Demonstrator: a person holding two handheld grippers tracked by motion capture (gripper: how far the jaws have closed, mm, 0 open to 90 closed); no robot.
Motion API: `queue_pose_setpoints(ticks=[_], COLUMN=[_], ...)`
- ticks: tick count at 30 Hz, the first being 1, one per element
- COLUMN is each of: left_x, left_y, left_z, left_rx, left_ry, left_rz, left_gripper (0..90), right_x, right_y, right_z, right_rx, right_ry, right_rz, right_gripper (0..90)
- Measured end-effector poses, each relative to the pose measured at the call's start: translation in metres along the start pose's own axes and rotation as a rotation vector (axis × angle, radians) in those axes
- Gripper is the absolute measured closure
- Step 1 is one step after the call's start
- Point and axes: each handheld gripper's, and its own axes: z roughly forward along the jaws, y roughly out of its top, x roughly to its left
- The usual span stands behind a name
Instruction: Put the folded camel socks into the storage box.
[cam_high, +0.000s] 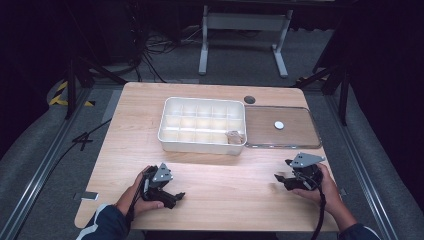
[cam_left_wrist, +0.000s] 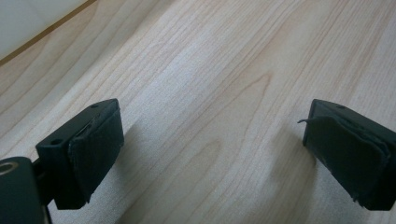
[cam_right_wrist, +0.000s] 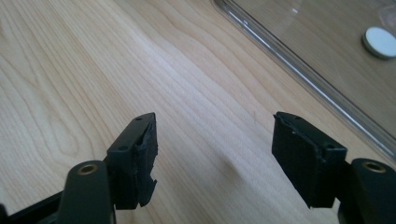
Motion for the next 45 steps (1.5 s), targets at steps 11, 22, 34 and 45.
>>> queue_pose_setpoints(ticks=[11,22,34,45], left_x=[0.000,0.000,0.000,0.000], left_y=[0.000,0.000,0.001,0.001], left_z=[0.000,0.001,0.001,0.001], left_rx=[0.000,0.000,0.003,0.008], left_ry=[-0.001,-0.006,-0.003,0.000], left_rz=[-0.001,-0.009,-0.013,-0.009], left_gripper=[5.4,5.1,4.6,4.5], right_x=[-0.002,-0.009,-0.009,-0.009], right_y=[-0.027,-0.051,-0.052,-0.052], right_z=[0.000,-0.004,-0.004,-0.004], right_rx=[0.006,-0.089,-0.087,-0.086], right_ry=[0.013,0.058,0.051,0.050], right_rz=[0.088,0.179,0.183,0.185], right_gripper=[30.7,25.4,24.7,24.2])
